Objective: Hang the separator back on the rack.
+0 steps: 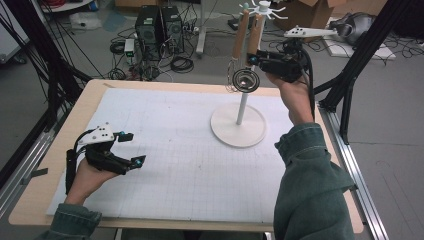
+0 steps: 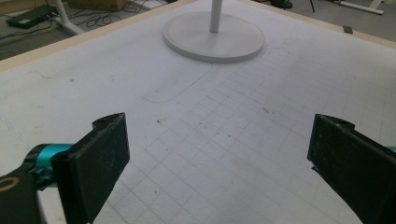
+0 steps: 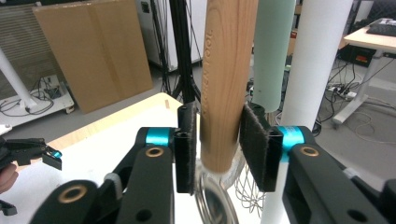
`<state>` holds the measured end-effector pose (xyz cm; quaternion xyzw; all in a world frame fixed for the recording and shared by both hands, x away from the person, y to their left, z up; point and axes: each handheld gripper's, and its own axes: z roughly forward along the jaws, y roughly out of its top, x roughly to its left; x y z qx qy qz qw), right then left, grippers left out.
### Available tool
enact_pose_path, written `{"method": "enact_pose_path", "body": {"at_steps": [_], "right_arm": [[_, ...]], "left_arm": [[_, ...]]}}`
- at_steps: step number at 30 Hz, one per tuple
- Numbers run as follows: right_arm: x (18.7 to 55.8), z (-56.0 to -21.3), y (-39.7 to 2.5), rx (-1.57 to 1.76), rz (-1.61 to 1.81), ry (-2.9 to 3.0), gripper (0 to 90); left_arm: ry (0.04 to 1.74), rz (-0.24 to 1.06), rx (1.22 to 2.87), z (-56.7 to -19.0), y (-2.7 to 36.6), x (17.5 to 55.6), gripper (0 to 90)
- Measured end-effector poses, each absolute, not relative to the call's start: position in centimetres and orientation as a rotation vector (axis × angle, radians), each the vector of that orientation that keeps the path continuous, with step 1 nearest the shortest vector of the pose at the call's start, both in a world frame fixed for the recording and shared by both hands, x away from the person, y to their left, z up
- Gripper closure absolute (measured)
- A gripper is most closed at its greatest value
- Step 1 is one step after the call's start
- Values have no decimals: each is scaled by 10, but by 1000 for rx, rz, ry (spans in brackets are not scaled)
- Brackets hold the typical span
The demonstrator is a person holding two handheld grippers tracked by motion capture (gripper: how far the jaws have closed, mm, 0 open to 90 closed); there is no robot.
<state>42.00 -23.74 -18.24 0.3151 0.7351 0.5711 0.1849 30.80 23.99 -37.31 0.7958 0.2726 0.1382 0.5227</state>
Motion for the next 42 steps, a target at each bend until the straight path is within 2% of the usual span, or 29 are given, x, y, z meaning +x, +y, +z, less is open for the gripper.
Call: {"method": "enact_pose_path", "body": {"at_steps": [4,13,18,23,25,29,42], "right_arm": [[415,-185,-241,889,1624,2049,593],[398,-206,-254,926,1712,2001,351],[388,-226,-259,935,1709,2019,275],[378,-245,-262,945,1724,2008,244],[374,-251,-262,957,1723,2020,189],[368,-265,-263,962,1712,2041,175],[352,-310,-256,923,1677,2129,106]], "left_arm": [[653,326,1908,-374,240,308,62],[658,329,1907,-374,240,309,51],[659,325,1907,-374,239,308,49],[661,326,1905,-374,239,308,49],[660,322,1904,-374,240,308,49],[675,331,1902,-374,239,309,17],[674,322,1900,-375,240,309,17]]}}
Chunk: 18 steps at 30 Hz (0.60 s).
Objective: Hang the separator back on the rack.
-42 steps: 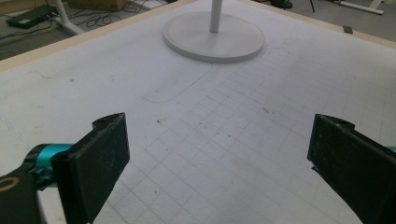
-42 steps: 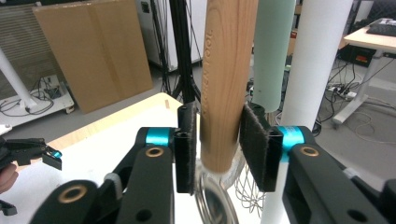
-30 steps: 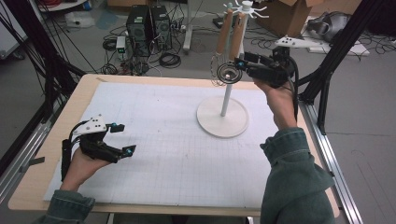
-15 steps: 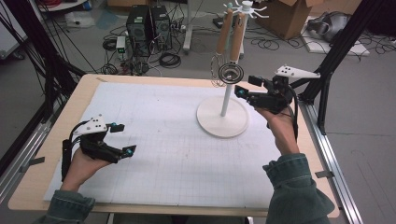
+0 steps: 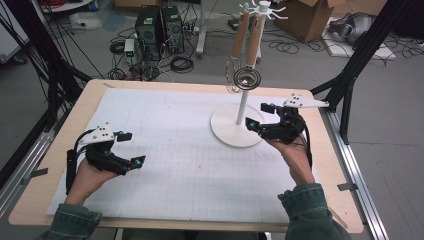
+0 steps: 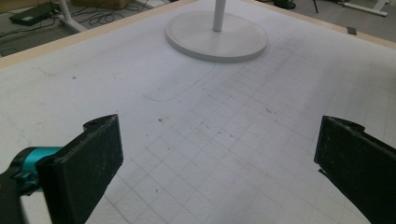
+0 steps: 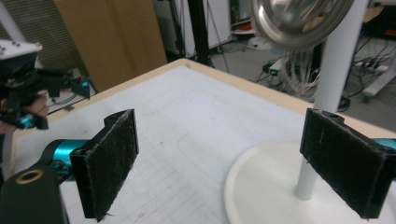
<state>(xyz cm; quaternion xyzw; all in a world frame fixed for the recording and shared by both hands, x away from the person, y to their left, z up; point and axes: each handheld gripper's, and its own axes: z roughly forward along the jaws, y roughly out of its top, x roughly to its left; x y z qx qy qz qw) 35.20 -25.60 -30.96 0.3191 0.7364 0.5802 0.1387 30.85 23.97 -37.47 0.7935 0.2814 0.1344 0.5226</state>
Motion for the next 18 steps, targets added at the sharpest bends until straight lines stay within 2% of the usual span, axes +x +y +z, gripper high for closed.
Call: {"method": "enact_pose_path", "body": {"at_steps": [4,7,18], "right_arm": [[349,-324,-252,926,1667,2158,93],[347,-336,-249,950,1632,2169,13],[339,-363,-249,997,1576,2199,12]], "left_arm": [[674,323,1904,-376,240,308,17],[672,317,1907,-376,240,309,17],[670,303,1904,-378,239,309,17]]}}
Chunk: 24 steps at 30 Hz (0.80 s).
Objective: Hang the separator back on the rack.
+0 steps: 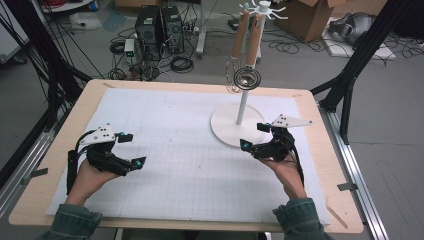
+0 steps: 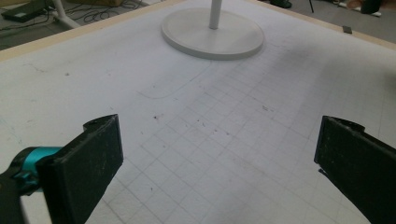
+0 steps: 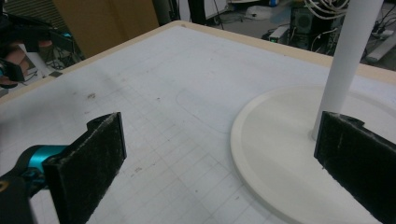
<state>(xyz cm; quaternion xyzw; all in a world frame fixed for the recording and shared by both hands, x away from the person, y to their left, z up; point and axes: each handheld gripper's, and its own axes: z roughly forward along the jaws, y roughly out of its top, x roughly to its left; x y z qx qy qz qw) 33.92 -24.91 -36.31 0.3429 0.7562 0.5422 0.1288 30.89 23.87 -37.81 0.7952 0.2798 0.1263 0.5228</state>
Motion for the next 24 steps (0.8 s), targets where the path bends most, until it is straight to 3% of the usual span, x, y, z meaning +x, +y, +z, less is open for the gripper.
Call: {"method": "enact_pose_path", "body": {"at_steps": [24], "right_arm": [[314,-401,-275,1109,1544,2148,12]], "left_arm": [[682,277,1919,-390,237,312,17]]}}
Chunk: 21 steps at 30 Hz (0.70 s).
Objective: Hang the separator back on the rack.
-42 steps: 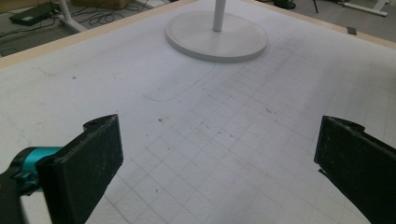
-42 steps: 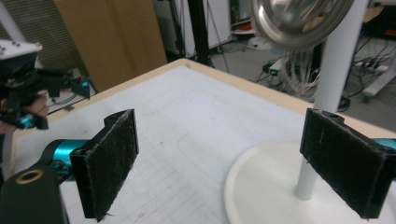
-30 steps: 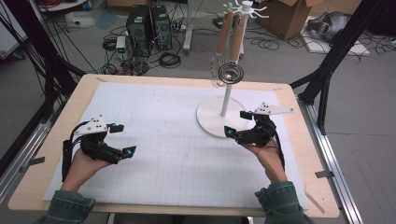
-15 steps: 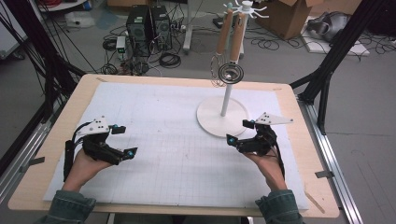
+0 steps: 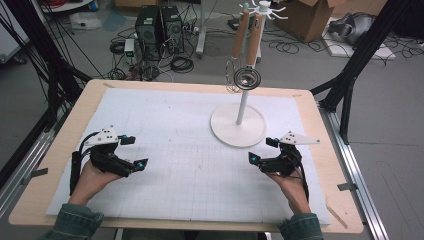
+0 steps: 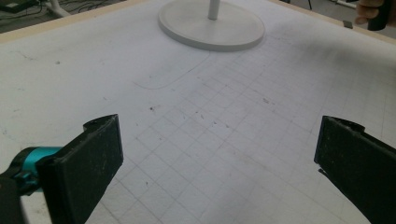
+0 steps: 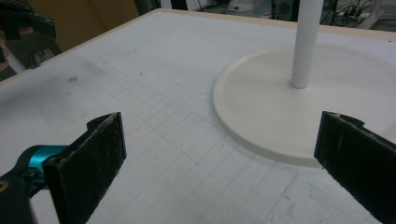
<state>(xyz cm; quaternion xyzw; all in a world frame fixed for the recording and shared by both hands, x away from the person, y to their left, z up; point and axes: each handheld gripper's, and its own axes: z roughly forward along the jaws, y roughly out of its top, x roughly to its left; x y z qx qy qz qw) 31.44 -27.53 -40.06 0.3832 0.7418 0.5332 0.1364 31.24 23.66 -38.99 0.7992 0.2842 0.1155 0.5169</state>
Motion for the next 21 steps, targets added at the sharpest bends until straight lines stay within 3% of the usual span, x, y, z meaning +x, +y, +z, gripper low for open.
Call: {"method": "enact_pose_path", "body": {"at_steps": [21], "right_arm": [[293,-421,-300,1165,1533,2085,12]], "left_arm": [[701,250,1930,-409,235,318,17]]}}
